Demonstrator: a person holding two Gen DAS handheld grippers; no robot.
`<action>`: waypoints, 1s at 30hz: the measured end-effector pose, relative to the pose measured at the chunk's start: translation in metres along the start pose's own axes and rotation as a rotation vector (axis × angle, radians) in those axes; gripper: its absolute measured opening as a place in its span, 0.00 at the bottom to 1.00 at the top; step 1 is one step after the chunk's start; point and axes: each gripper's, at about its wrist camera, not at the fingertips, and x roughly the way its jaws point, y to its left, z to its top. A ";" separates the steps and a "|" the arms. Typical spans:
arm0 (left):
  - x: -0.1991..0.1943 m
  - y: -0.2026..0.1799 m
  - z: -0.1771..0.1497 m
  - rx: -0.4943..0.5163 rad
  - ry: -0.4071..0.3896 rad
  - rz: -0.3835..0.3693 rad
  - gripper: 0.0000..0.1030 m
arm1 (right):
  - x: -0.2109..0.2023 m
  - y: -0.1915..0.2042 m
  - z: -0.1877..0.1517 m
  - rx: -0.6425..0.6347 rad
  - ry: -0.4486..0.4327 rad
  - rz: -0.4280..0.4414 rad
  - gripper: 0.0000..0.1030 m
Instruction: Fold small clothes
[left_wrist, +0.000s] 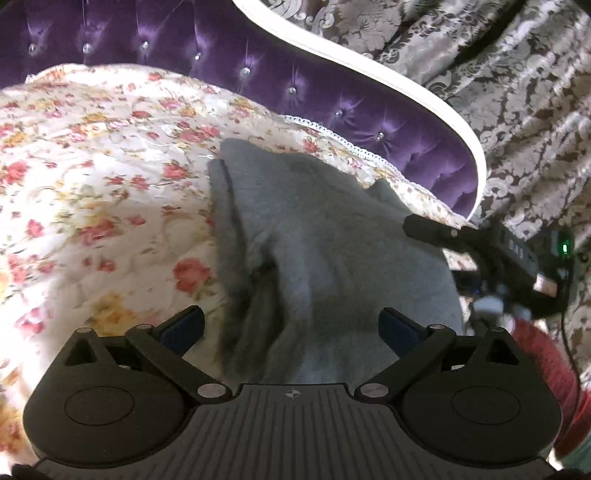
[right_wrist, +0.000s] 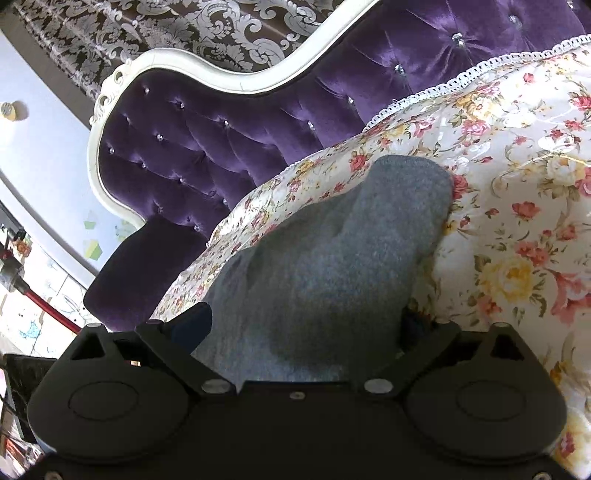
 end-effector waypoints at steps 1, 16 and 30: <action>-0.003 0.000 -0.002 0.014 -0.007 0.017 0.99 | 0.000 0.000 0.000 -0.003 0.000 -0.001 0.97; 0.034 -0.003 0.025 -0.051 0.063 -0.171 0.99 | 0.007 -0.002 0.007 0.003 0.010 0.008 0.98; 0.015 0.007 0.010 -0.286 0.142 -0.318 0.29 | -0.018 0.025 0.004 -0.031 0.072 -0.124 0.44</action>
